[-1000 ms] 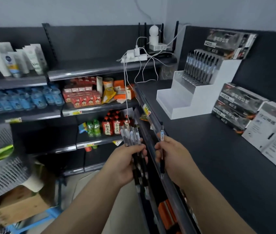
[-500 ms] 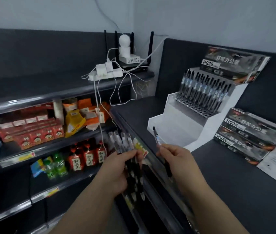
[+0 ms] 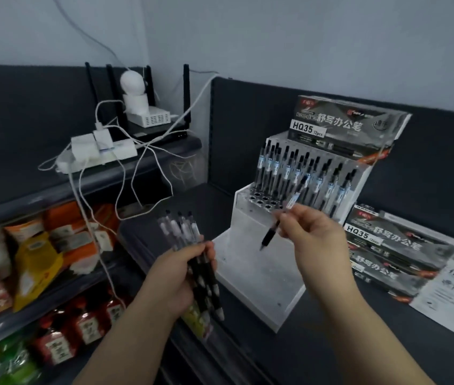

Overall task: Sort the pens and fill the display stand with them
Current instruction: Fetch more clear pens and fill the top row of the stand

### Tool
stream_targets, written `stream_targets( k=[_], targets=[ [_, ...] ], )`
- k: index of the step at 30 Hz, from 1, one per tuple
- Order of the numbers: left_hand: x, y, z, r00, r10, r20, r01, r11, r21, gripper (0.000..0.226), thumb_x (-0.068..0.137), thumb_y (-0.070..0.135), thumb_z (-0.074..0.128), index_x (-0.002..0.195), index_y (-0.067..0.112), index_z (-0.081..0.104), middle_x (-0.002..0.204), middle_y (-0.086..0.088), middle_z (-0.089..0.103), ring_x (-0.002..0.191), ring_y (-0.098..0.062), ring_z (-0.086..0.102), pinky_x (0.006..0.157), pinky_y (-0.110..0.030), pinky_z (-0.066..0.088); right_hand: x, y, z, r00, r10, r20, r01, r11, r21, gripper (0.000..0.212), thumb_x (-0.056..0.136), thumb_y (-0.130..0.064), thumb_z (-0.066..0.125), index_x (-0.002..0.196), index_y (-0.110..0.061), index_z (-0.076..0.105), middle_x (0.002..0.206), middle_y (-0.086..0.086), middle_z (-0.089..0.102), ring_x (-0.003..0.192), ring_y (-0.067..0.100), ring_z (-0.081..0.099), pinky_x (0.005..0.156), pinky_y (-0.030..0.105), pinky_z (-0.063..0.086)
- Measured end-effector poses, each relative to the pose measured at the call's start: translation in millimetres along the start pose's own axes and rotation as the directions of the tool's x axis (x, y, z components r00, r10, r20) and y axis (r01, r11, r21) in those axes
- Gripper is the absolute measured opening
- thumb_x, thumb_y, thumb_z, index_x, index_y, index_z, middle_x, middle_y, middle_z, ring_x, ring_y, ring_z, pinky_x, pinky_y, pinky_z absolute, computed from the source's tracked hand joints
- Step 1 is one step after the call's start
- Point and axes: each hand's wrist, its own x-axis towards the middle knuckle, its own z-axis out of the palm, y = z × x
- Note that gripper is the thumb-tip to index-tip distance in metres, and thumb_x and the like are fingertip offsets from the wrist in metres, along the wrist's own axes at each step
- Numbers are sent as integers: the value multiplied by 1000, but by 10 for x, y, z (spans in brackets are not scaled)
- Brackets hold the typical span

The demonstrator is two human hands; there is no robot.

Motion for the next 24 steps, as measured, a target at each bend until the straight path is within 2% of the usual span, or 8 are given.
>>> stream_targets(
  k=[3,7,10,12,15,18,21,24],
  targets=[
    [219,114,88,998,61,-2,-61,997,57,12,91,-1,51,93,5,62,69,-7,69,59,-13,63,60,-28,56,250,-53,105,996,-70,-53,71,997,7,15,89,-14,60,102,-15,68,84,-4,71,63,-4,60,64,10,51],
    [518,242,133,997,54,47,-58,995,78,14,91,-1,52,94,7,62,74,-6,69,67,-15,62,66,-31,52,497,-86,279,984,-123,-126,116,991,-60,10,90,-19,60,95,-22,68,75,-7,69,63,0,60,66,19,54],
    [805,387,163,994,35,105,-44,995,88,16,90,-1,52,95,9,63,73,-4,70,68,-15,64,67,-31,51,658,-108,410,971,-163,-178,144,983,-114,11,90,-20,59,88,-28,66,73,-7,68,63,1,61,63,17,53],
    [1007,493,192,988,9,153,-26,994,108,17,89,-1,53,97,9,63,72,-4,71,69,-15,66,68,-31,51,749,-101,517,959,-186,-212,148,972,-184,10,90,-21,58,90,-26,67,73,-8,67,64,0,61,60,15,52],
    [1256,631,255,970,-50,239,11,987,163,18,88,-2,54,100,8,63,71,-4,71,68,-15,67,69,-32,52,848,-65,674,943,-197,-268,119,952,-281,11,90,-21,58,95,-23,68,75,-10,68,67,-2,63,63,12,52],
    [1443,708,297,939,-121,322,50,974,219,19,88,-2,55,101,9,63,72,-4,71,66,-14,68,69,-32,52,919,-40,809,933,-189,-307,60,921,-386,8,91,-22,58,92,-27,65,69,-9,66,61,2,61,55,12,50],
    [1560,740,287,905,-191,380,92,960,263,20,87,-3,55,101,9,64,72,-4,71,65,-14,68,70,-32,52,958,25,917,917,-186,-353,-19,864,-503,9,91,-25,58,95,-27,66,66,-9,66,57,6,60,52,16,48],
    [1631,777,249,875,-244,419,125,948,291,21,87,-3,55,103,8,64,73,-5,70,66,-15,68,69,-33,52,951,103,1011,917,-168,-360,-99,781,-617,17,92,-28,56,103,-22,68,64,-11,63,54,0,58,51,12,45]
  ],
)
